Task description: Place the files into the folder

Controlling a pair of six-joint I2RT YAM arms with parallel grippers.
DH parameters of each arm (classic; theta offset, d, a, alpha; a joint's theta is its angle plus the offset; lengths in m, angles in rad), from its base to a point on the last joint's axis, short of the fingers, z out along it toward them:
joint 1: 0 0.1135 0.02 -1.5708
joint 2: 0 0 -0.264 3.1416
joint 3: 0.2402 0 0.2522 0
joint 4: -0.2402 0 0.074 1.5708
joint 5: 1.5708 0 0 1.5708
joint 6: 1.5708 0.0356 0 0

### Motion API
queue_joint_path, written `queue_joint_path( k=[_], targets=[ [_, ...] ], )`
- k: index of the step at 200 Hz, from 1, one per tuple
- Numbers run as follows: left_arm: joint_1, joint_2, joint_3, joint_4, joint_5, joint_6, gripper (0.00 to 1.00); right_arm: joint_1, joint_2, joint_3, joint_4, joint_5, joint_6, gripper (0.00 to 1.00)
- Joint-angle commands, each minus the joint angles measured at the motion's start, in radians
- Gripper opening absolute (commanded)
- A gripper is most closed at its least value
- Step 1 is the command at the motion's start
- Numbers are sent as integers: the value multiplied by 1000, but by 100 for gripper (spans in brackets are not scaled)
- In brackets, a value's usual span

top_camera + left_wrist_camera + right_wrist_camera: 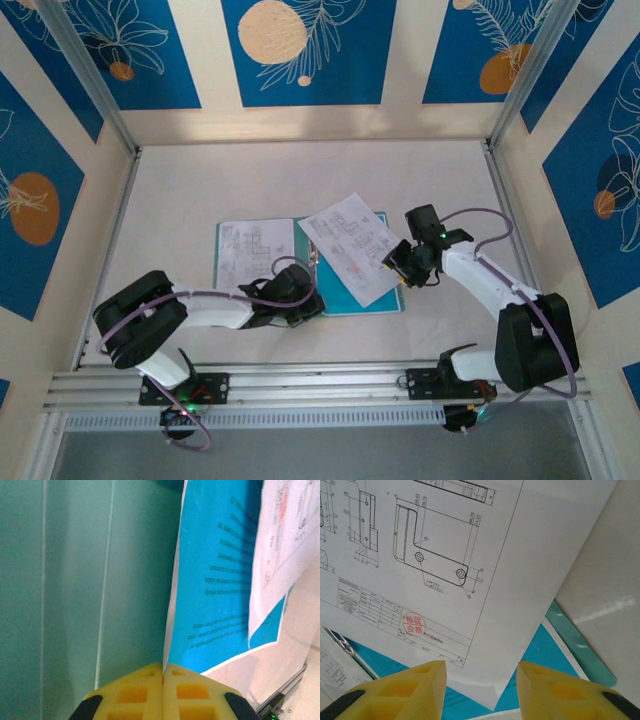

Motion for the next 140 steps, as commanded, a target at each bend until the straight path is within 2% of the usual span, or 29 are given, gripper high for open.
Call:
queue_joint_path(
  k=[1, 58, 103, 140],
  targets=[
    [13, 14, -20, 48, -23, -37, 0, 19, 34, 18, 67, -1, 23, 43],
    [14, 28, -22, 66, -28, -53, 0, 47, 181, 59, 144, 42, 43, 43],
    [14, 34, -31, 68, -34, -56, 0, 66, 319, 111, 91, 46, 80, 42],
    [14, 34, -34, 81, -47, -58, 0, 114, 335, 88, 38, 57, 149, 43]
  ],
)
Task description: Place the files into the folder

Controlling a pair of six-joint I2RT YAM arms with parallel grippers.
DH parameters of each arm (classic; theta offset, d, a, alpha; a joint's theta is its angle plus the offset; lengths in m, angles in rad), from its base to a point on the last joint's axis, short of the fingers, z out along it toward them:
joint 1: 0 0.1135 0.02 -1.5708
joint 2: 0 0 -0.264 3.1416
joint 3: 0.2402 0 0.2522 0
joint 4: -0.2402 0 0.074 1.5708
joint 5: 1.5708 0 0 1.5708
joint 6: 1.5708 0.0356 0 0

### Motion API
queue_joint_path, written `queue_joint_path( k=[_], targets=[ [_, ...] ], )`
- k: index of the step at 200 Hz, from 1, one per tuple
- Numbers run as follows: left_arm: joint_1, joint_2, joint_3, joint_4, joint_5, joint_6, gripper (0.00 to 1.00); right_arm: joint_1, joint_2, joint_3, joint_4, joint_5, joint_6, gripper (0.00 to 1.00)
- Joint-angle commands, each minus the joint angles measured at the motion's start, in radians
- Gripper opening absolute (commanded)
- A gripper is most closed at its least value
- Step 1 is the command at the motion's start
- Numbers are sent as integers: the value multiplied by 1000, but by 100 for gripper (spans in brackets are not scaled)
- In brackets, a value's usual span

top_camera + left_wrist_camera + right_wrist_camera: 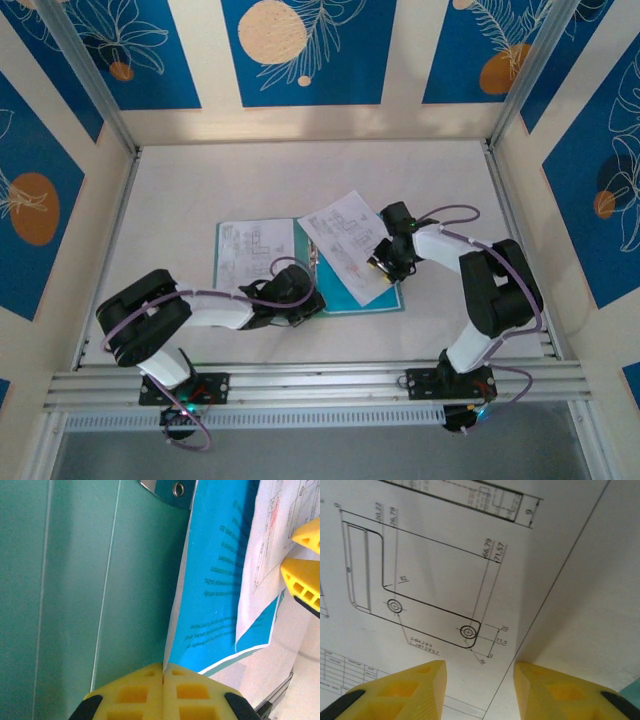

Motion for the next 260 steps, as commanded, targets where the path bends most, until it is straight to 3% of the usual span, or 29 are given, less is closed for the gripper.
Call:
queue_joint_path(
  k=[1, 70, 133, 162, 179, 197, 221, 260],
  targets=[
    [10, 13, -14, 17, -32, -12, 0, 38, 12, -9, -77, 17, 73, 43],
    [10, 33, -19, 51, -24, -14, 0, 154, -62, -83, -125, 30, 310, 44],
    [10, 26, -25, 48, -25, -11, 0, 194, -197, -174, -92, -19, 495, 44],
    [10, 22, -28, 45, -24, -10, 0, 190, -245, -114, -55, 70, 340, 44],
    [10, 20, -28, 43, -25, -9, 0, 206, -196, -20, -89, 126, 212, 44],
    [10, 24, -27, 42, -27, -9, 0, 215, -99, 63, -68, 82, 113, 43],
    [10, 31, -25, 46, -24, -11, 0, 252, 31, 142, -21, 24, 74, 43],
    [10, 17, -25, 25, -30, -7, 0, 257, 166, 184, 58, -50, 136, 42]
  ],
)
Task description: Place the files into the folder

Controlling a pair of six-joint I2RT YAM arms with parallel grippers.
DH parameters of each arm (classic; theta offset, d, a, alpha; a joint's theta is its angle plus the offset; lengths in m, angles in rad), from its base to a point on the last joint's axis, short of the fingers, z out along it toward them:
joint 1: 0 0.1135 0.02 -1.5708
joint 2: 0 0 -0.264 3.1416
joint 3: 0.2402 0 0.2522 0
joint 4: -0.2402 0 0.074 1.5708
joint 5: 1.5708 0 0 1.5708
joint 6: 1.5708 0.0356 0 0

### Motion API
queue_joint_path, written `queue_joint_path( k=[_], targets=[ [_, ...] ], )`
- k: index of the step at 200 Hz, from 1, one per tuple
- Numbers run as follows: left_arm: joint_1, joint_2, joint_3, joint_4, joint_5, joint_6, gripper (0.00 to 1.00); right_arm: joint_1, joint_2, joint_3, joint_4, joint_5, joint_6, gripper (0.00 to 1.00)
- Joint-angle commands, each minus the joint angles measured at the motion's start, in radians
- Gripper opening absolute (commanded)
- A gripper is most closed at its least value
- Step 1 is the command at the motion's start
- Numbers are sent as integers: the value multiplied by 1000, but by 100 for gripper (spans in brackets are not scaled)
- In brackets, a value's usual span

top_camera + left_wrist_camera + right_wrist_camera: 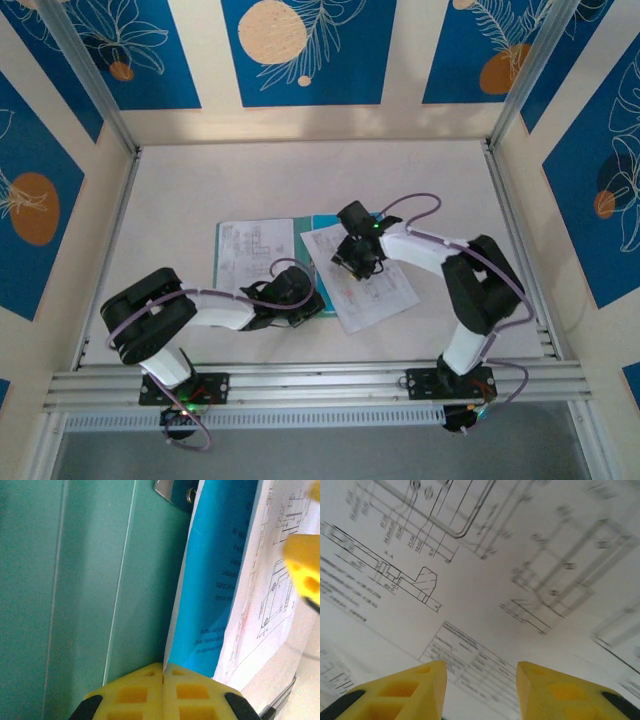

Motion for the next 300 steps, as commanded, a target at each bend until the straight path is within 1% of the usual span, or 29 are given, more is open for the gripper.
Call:
queue_joint_path(
  k=[1, 30, 66, 92, 130, 160, 187, 215, 236, 255, 267, 300],
  targets=[
    [10, -6, -13, -15, -19, -7, 0, -3, 56, 15, 40, -71, 9, 42],
    [10, -19, -13, -36, -27, -4, 0, -49, 76, -3, 22, -67, 64, 42],
    [10, -27, -14, -42, -33, -3, 0, -137, 71, -87, 13, -74, 147, 42],
    [10, -26, -9, -42, -33, -2, 0, -176, 53, -141, 35, -84, 201, 42],
    [10, -13, -5, -30, -25, -1, 0, -169, 59, -111, 25, -98, 260, 42],
    [10, -19, -3, -36, -24, 1, 0, -157, 101, -64, 25, -121, 317, 42],
    [8, -28, -4, -42, -21, 5, 11, -150, 134, -41, 22, -127, 366, 41],
    [8, -41, -4, -61, -22, 12, 21, -150, 159, -16, 20, -133, 383, 41],
    [8, -50, -6, -67, -25, 13, 25, -148, 175, 3, 11, -134, 390, 41],
    [9, -57, -7, -79, -31, 19, 32, -148, 187, 12, 14, -139, 398, 41],
    [8, -61, -4, -91, -34, 23, 34, -148, 196, 19, 11, -143, 401, 41],
    [10, -59, -1, -117, -41, 30, 37, -154, 206, 30, 8, -145, 406, 40]
  ],
)
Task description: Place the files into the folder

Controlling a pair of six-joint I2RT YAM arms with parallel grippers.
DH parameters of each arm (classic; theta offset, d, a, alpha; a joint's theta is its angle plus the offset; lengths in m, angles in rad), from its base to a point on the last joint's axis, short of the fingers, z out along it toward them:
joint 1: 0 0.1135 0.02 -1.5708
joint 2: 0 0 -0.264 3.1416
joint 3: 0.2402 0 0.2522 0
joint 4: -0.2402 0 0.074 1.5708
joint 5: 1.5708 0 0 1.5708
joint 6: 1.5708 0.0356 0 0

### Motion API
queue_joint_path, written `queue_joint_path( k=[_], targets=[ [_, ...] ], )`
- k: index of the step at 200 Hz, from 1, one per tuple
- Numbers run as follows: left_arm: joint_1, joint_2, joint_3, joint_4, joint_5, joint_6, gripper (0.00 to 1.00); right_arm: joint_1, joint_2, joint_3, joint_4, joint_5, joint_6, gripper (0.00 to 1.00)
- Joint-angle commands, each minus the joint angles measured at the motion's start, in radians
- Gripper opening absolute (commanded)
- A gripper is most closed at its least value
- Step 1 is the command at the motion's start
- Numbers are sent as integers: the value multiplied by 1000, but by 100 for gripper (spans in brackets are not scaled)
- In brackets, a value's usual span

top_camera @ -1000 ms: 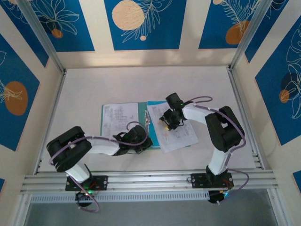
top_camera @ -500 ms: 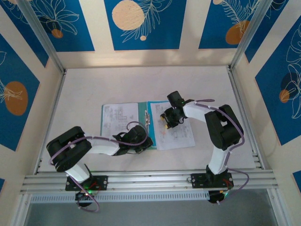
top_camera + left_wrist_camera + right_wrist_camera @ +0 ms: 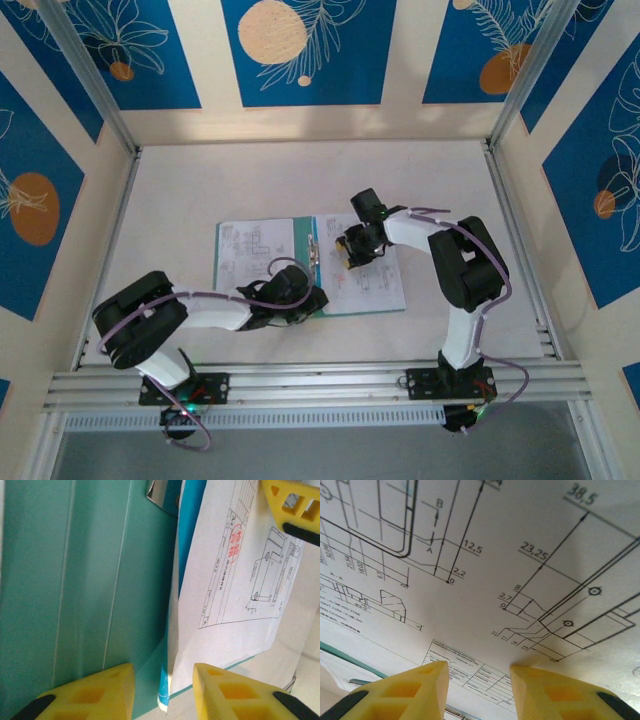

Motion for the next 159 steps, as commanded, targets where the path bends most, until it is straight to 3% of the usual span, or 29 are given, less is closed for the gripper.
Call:
queue_joint_path(
  k=[1, 57, 159],
  targets=[
    [10, -11, 0, -62, -28, 19, 37, 3, 79, -28, -93, 44, 20, 40],
    [12, 27, 45, -71, -14, 45, 39, -6, 95, -15, -96, 33, 23, 40],
    [13, 90, 101, -109, -11, 83, 20, -11, 98, -26, -98, 26, 52, 40]
  ],
)
